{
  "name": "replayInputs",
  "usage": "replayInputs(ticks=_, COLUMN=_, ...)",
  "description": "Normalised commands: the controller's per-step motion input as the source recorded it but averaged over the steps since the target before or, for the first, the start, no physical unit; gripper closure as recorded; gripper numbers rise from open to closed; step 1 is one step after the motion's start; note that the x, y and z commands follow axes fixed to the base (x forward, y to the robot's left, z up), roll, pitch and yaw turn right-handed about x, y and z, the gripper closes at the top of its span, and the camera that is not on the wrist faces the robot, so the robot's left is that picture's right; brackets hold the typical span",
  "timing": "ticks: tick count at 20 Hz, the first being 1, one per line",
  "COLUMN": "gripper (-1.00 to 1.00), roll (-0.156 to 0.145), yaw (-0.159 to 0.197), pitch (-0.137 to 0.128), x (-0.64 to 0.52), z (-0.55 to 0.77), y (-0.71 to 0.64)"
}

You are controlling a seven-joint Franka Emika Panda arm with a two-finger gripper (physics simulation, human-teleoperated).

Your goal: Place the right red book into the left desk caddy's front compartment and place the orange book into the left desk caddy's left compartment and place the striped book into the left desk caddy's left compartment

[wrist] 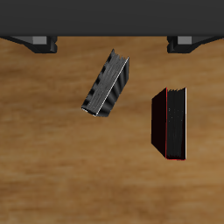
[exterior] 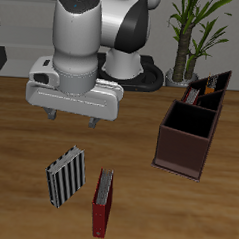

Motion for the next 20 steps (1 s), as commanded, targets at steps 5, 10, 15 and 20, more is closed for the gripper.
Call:
replayInputs(ticks=5, gripper=-1.00, roll=0.077, yaw=-0.004, pitch=-0.001, x=-0.17, z=-0.10, y=-0.05)
replayInputs(ticks=10, gripper=-1.00, roll=-0.035, yaw=-0.062, pitch=-0.015, x=-0.06, z=-0.10, y=-0.32)
replayInputs(ticks=15, gripper=-1.00, roll=0.030, yaw=-0.004, pitch=-0.027, x=0.04, z=-0.09, y=0.12)
replayInputs(ticks=20, gripper=-1.00, roll=0.055, yaw=-0.039, pitch=-0.088, x=-0.06, z=0.01, y=0.12)
